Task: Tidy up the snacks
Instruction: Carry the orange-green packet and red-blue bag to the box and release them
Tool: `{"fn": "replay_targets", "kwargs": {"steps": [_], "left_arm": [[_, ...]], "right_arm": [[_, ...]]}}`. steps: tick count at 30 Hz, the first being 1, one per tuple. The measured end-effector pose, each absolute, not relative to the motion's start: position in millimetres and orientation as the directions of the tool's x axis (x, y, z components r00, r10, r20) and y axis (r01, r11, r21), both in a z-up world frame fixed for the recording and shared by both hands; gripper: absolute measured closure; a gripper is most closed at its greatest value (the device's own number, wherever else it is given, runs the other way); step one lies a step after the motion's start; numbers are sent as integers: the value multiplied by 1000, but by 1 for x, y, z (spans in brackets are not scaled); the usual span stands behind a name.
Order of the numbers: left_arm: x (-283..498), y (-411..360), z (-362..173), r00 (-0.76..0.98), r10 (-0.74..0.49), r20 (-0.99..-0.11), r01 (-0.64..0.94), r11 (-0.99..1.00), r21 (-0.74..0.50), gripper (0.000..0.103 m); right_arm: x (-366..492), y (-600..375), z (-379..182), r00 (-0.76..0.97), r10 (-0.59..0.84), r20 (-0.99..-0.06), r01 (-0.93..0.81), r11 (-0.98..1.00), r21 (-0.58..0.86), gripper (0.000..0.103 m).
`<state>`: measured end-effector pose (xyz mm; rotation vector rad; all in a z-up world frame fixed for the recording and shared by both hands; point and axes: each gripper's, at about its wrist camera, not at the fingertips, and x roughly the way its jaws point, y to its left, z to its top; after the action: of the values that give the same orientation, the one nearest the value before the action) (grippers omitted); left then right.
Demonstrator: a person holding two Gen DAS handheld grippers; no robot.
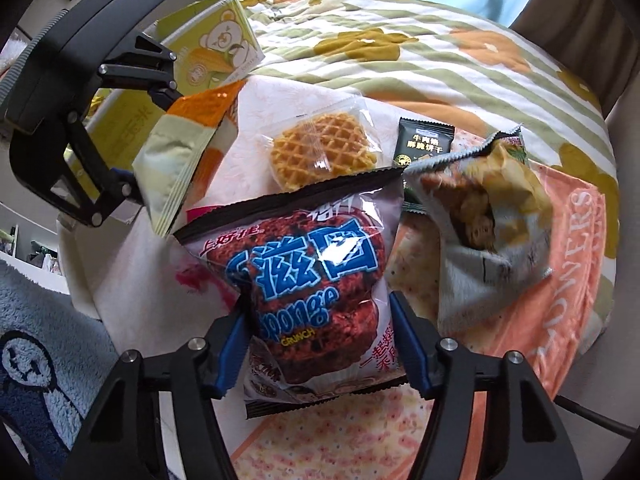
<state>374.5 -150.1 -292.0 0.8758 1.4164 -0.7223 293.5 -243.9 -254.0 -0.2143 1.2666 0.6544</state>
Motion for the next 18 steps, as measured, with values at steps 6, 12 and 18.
{"fn": "replay_targets", "kwargs": {"steps": [6, 12, 18], "left_arm": [[369, -144, -262, 93, 19, -995, 796, 600, 86, 43], [364, -129, -221, 162, -44, -986, 721, 688, 88, 43], [367, -99, -175, 246, -97, -964, 605, 793, 75, 43]], "right_arm": [[279, -252, -225, 191, 351, -917, -566, 803, 190, 42], [278, -253, -192, 235, 361, -902, -572, 802, 172, 42], [288, -234, -160, 277, 369, -887, -607, 783, 136, 42]]}}
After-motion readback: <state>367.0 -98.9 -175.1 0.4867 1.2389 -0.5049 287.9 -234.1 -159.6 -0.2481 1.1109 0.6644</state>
